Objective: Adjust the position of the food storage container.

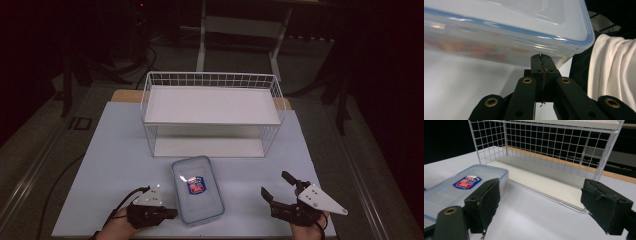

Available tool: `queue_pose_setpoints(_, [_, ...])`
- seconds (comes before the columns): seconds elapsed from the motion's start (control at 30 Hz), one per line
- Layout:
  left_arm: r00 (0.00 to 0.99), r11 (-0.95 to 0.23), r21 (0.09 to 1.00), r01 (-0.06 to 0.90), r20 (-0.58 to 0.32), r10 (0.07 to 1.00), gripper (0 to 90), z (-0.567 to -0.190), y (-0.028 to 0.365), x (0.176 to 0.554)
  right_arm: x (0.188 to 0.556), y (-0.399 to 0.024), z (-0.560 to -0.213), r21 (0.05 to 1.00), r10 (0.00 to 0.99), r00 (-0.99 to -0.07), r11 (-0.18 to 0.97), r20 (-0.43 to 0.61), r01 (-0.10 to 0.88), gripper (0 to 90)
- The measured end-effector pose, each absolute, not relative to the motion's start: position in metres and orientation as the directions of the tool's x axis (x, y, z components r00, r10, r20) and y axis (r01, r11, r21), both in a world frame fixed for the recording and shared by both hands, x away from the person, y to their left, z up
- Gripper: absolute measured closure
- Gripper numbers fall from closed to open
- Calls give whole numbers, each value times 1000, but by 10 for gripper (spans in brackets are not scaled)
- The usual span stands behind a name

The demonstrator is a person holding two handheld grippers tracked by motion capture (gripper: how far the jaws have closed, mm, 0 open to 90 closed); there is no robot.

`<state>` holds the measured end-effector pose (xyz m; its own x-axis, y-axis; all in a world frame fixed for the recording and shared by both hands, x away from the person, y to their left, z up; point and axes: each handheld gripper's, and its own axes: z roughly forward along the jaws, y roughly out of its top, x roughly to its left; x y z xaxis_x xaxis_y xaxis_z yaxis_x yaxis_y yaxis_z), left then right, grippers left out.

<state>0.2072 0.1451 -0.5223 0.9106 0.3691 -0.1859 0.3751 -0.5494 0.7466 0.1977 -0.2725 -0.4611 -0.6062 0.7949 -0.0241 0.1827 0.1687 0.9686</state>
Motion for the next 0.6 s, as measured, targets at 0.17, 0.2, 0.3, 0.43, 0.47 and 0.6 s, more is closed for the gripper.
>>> queue_pose_setpoints(0.17, [925,-567,748,346,-170,340,886,-523,130,210,197,-273,-461,968,795,-606,170,-26,182,155])
queue_pose_setpoints(0.2, [927,-573,747,337,-159,339,886,-522,129,209,197,-273,-461,968,795,-606,170,-26,182,155])
queue_pose_setpoints(0.3, [925,-564,751,343,-164,344,886,-522,129,209,197,-273,-461,969,795,-606,168,-24,182,155])
queue_pose_setpoints(0.43, [928,-563,755,337,-168,332,886,-522,123,210,198,-273,-461,968,795,-606,167,-21,187,155])
queue_pose_setpoints(0.47, [929,-564,754,337,-169,330,886,-522,120,210,198,-273,-461,968,795,-606,168,-21,187,155])
queue_pose_setpoints(0.6, [933,-560,760,330,-173,315,886,-523,106,214,197,-273,-461,969,796,-605,165,-21,185,155])
